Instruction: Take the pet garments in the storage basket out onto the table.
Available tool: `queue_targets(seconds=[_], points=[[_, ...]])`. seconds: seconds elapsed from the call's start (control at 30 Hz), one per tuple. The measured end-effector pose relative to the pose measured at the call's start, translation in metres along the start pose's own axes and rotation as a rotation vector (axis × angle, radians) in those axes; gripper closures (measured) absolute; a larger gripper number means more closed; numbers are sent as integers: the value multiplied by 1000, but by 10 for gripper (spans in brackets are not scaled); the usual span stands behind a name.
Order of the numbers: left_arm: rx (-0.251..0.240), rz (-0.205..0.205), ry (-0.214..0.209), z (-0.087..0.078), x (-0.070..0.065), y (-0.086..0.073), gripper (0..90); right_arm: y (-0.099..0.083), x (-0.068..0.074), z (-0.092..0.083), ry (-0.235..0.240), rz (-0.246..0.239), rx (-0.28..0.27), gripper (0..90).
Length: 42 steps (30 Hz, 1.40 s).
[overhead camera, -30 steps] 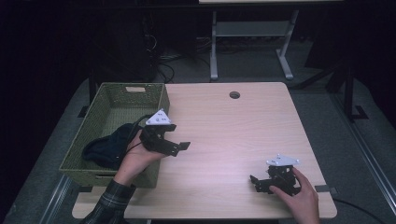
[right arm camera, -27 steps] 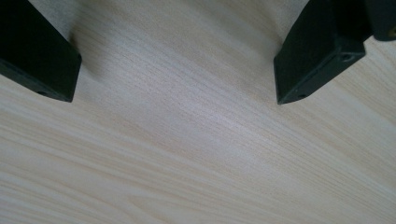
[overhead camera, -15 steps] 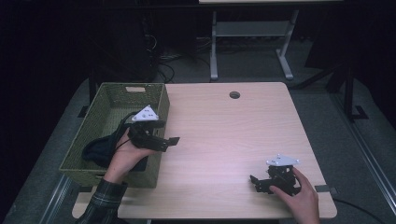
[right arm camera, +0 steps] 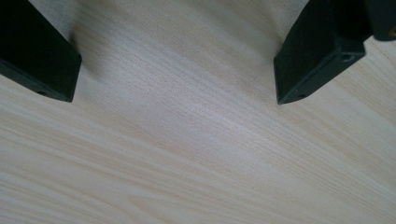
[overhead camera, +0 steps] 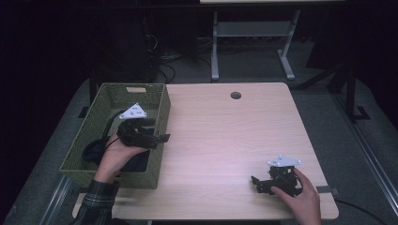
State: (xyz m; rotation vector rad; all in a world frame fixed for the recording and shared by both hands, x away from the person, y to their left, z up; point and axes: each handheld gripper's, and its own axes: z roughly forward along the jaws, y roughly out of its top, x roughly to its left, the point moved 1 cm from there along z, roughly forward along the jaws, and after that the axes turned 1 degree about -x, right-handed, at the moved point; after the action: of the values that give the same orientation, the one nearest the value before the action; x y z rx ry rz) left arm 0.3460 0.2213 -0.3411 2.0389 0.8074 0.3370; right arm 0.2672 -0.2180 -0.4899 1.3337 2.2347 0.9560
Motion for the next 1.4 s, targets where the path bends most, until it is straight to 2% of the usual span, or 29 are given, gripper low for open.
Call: queue_targets(seconds=[0.47,1.0,1.4], points=[[3,-15,20,-14,14,-6,146,0,0,0,-1,1,0,5],[17,-47,73,-33,38,-18,149,0,0,0,0,2,-1,5],[63,-45,117,-44,59,-31,149,0,0,0,0,2,0,5]])
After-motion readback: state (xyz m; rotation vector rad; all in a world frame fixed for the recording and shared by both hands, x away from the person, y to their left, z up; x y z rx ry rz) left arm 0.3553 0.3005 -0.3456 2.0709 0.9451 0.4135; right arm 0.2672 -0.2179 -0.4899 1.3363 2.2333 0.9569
